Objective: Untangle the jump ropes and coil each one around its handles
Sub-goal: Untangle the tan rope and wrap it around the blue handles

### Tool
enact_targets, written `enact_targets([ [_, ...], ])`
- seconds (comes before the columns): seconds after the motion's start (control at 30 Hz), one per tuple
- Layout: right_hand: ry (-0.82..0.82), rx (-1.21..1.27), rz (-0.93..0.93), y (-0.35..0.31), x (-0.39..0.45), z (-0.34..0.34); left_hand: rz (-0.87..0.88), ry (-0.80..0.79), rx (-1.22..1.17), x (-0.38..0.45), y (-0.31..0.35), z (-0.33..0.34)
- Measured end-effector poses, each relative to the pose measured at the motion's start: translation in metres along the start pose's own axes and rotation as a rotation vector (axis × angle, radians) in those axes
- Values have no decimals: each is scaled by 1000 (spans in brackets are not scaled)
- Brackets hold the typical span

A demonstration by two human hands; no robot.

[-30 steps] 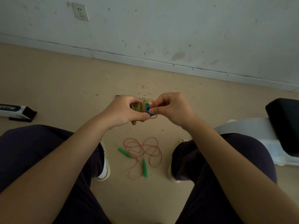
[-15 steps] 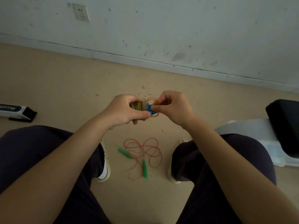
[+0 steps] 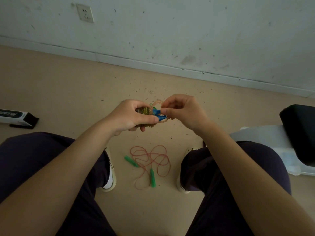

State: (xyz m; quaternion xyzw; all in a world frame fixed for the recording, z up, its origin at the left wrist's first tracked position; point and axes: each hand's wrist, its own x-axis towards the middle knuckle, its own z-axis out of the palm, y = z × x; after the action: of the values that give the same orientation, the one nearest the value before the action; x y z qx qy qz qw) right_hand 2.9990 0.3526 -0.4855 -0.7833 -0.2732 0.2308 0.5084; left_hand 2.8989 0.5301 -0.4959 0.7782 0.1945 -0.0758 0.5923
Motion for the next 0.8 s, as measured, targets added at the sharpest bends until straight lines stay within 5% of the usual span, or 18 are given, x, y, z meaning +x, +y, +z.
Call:
enact_targets([
  [0.33, 30, 22, -4, 5, 2, 9, 37, 0, -38, 1, -5, 0],
  [0.5, -189, 320, 154, 3, 1, 3, 86, -77, -110, -1, -5, -4],
  [0.8, -324, 201, 265, -4, -3, 3, 119, -86, -201, -2, -3, -1],
])
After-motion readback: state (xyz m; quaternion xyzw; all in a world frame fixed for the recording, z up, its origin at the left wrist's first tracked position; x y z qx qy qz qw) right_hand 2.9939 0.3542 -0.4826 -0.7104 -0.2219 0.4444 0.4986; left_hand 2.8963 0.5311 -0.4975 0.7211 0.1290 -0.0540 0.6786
